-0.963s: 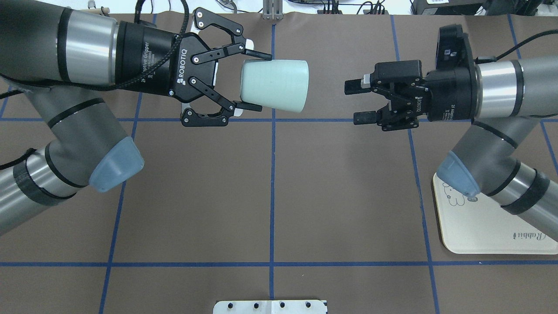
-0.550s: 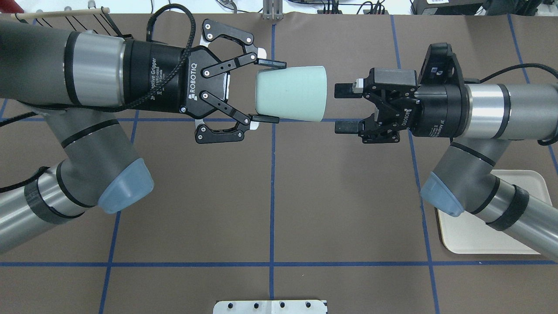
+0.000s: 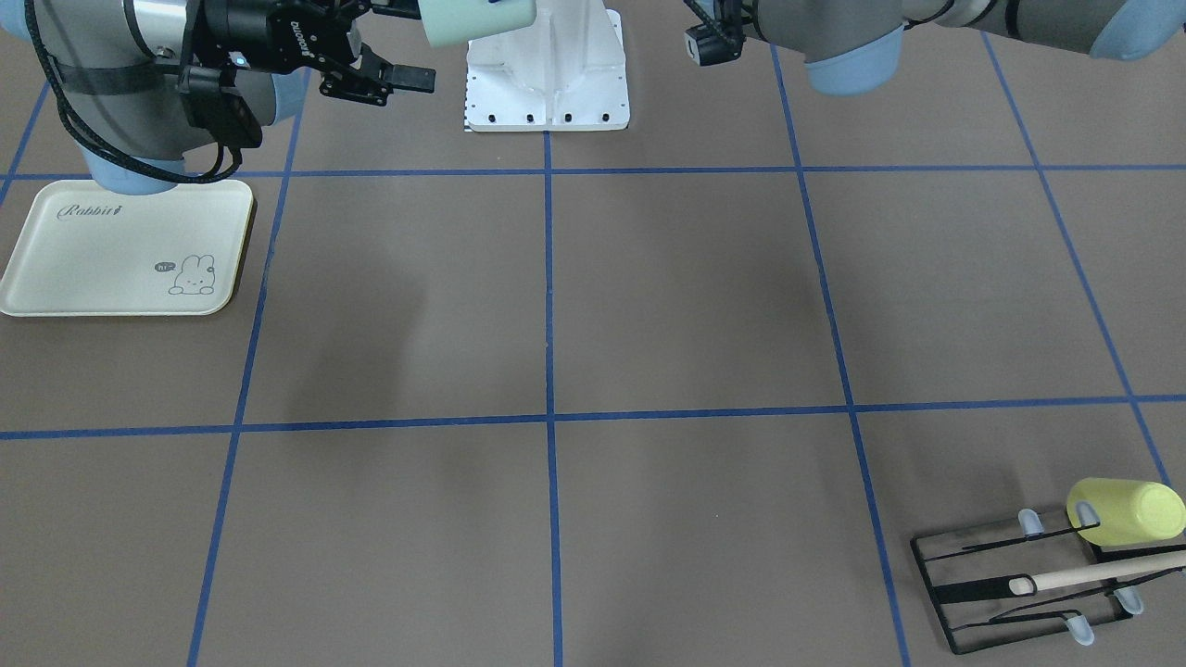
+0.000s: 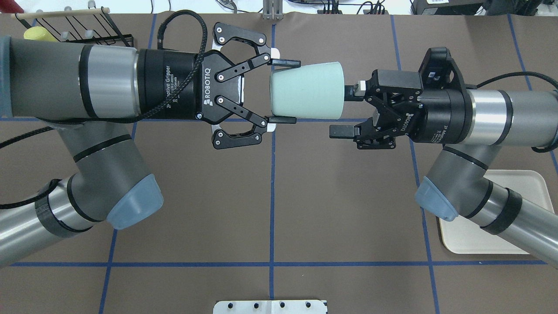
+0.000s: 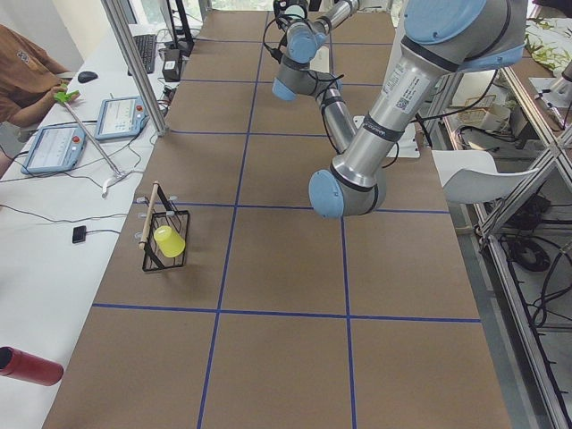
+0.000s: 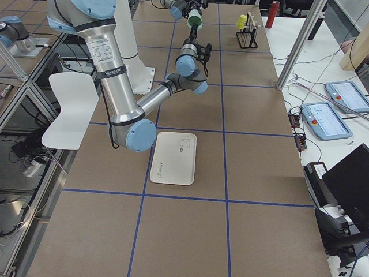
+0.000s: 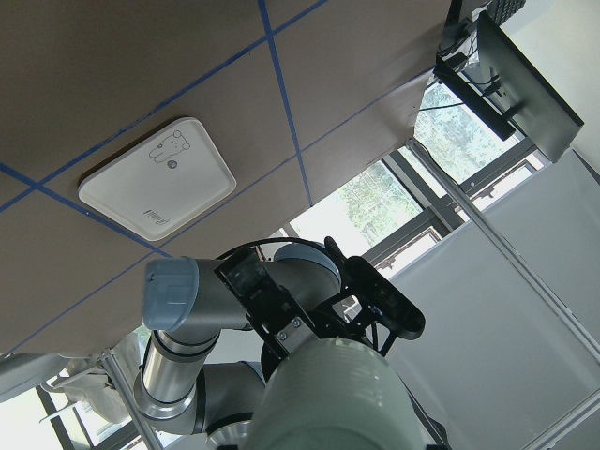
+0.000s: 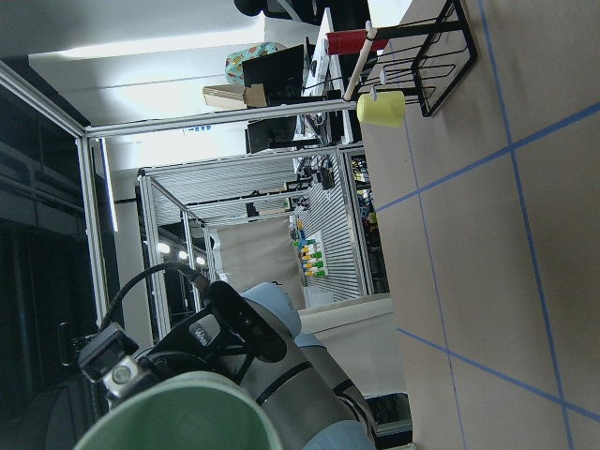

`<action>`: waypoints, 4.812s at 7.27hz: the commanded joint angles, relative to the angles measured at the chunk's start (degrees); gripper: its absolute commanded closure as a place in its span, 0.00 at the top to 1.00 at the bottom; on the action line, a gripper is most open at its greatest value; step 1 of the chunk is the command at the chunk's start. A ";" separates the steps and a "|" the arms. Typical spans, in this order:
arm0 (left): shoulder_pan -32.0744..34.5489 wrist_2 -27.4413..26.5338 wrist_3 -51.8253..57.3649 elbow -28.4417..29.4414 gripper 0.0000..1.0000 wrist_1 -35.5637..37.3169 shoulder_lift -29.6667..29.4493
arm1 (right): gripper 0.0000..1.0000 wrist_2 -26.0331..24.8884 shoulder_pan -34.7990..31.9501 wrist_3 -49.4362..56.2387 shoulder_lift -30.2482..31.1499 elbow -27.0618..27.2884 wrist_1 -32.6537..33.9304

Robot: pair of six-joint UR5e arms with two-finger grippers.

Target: Left arm grabs green cup and hands to right arm on tray

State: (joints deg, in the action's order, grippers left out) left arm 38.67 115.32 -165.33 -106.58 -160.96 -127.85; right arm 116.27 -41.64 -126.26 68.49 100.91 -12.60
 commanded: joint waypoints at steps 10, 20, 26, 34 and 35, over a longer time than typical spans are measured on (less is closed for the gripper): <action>-4.65 -3.87 0.36 0.15 0.99 0.12 -1.08 | 0.00 -1.05 1.57 -2.58 1.29 0.00 -8.40; 2.80 3.77 16.18 -0.03 1.00 13.21 0.76 | 0.00 14.64 -13.27 5.81 21.76 -2.21 -0.65; 3.87 3.60 25.49 1.73 1.00 22.34 0.68 | 0.00 19.87 -17.50 58.08 34.15 -1.94 40.23; 3.79 3.51 25.59 3.22 1.00 22.35 0.68 | 0.00 14.42 -11.62 67.99 41.46 -1.68 47.14; 3.79 3.42 25.59 3.22 1.00 22.35 0.68 | 0.00 14.42 -11.70 68.43 42.25 -1.50 47.22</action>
State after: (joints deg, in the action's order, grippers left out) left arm 42.46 118.81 -139.75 -103.38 -138.60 -127.18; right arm 130.78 -53.31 -58.20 109.97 99.29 34.52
